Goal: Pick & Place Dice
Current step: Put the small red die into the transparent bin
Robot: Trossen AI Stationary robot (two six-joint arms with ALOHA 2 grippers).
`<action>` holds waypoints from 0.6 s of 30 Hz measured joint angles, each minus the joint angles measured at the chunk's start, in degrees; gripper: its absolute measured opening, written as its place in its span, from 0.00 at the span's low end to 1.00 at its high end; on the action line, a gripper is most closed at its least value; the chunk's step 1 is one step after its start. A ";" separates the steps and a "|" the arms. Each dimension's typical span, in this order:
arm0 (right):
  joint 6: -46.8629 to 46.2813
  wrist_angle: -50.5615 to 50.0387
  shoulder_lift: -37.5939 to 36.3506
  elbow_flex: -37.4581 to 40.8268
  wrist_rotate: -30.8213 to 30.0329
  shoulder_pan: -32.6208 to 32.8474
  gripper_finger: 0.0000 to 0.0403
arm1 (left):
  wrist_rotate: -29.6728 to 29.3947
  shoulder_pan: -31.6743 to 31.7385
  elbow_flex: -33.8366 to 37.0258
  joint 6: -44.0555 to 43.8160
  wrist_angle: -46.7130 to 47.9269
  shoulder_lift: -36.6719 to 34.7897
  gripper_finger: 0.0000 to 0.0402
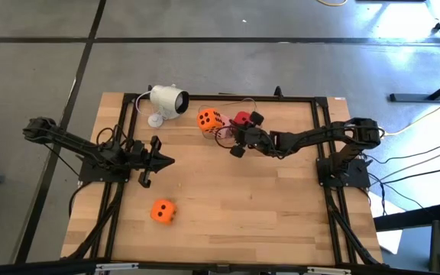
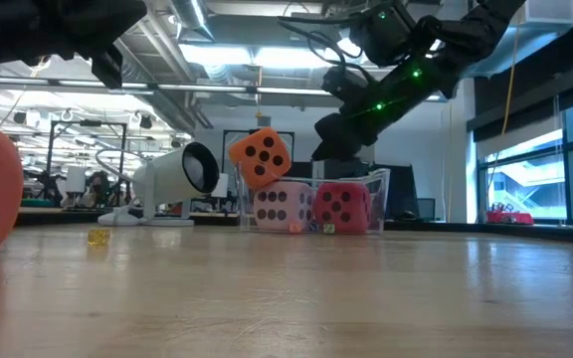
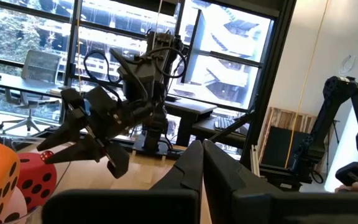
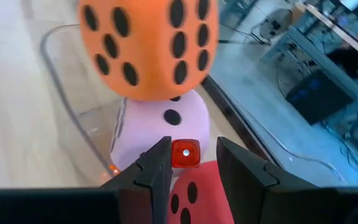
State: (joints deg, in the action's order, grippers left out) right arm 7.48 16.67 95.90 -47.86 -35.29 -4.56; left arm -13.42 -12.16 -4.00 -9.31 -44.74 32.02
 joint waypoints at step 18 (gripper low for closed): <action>-44.81 0.44 0.51 0.00 -3.71 0.00 0.32 | 0.01 0.00 0.01 -0.01 -0.01 -0.01 0.02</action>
State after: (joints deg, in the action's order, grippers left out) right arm -37.33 17.11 96.40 -47.86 -39.01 -4.56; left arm -13.41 -12.16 -3.99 -9.32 -44.75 32.01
